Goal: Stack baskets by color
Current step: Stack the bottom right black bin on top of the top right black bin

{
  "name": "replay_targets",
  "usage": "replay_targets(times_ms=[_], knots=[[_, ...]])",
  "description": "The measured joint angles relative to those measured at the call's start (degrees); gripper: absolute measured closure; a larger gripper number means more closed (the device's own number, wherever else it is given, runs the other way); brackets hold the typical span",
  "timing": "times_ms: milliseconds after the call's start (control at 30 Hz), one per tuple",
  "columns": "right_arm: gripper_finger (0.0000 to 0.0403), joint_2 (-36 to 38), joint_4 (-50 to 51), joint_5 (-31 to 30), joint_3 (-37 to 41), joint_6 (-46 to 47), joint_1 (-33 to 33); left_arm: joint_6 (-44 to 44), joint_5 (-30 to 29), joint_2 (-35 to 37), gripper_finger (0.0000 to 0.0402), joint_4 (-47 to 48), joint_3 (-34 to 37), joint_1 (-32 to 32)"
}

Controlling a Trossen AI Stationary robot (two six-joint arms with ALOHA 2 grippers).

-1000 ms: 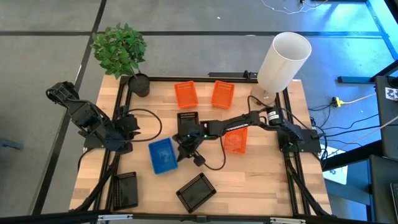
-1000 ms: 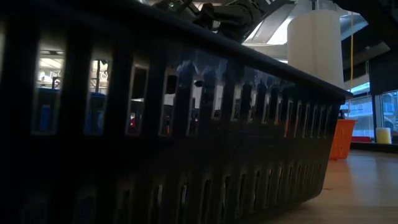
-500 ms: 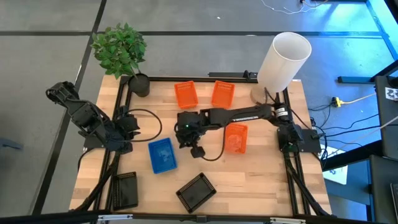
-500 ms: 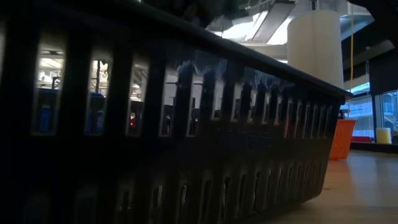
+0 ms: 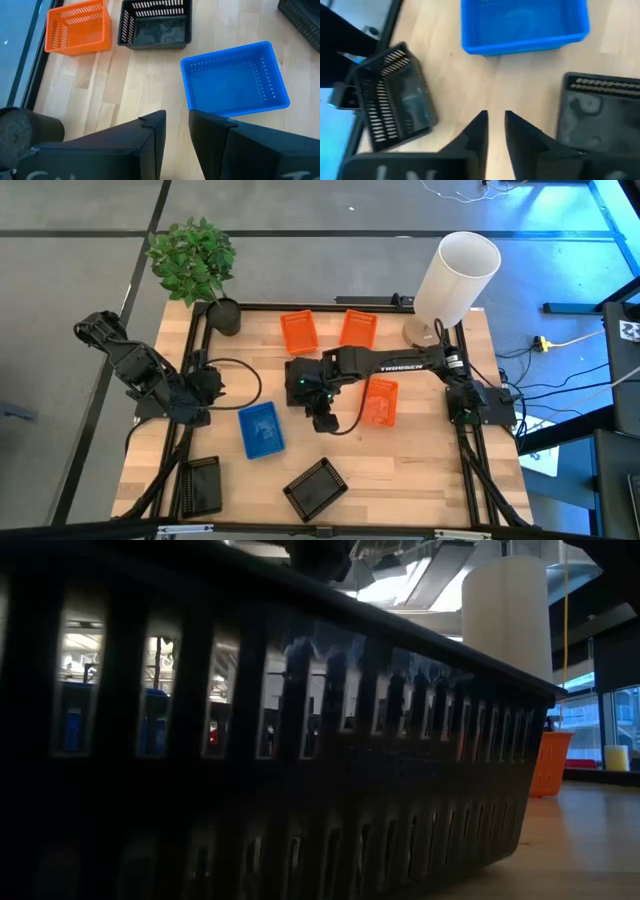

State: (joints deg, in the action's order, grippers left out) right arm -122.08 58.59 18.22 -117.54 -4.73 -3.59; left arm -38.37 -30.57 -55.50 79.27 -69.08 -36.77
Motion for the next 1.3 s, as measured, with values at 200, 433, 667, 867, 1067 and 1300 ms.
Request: replay_targets(times_ms=[200, 433, 667, 867, 1067, 1300], knots=[[0.0291, 0.00, 0.79, 4.28, -0.06, -0.76, -1.78, 0.00, 0.35, -0.01, 0.0325, 0.02, 0.00, 0.00], [0.0281, 0.00, 0.72, 4.11, 0.48, -9.22, -6.51, 0.02, 1.25, -0.01, 0.0325, 0.02, 0.00, 0.00], [0.0281, -0.04, -9.14, -0.16, 7.25, -11.96, -10.08, 0.04, 1.75, -0.01, 0.0325, -0.01, 0.00, -0.04], [0.0281, -0.09, -17.00, 2.28, 14.43, -10.38, -10.24, 0.02, 1.77, 0.01, 0.0325, -0.01, 0.00, -0.04], [0.0281, -0.09, -22.81, 4.34, 20.20, -10.41, -11.19, 0.04, 1.77, -0.01, 0.0325, -0.01, 0.00, -0.02], [0.0281, -0.09, -28.34, 4.28, 24.78, -10.60, -12.59, 0.03, 1.77, 0.00, 0.0325, -0.01, 0.00, 0.00]])
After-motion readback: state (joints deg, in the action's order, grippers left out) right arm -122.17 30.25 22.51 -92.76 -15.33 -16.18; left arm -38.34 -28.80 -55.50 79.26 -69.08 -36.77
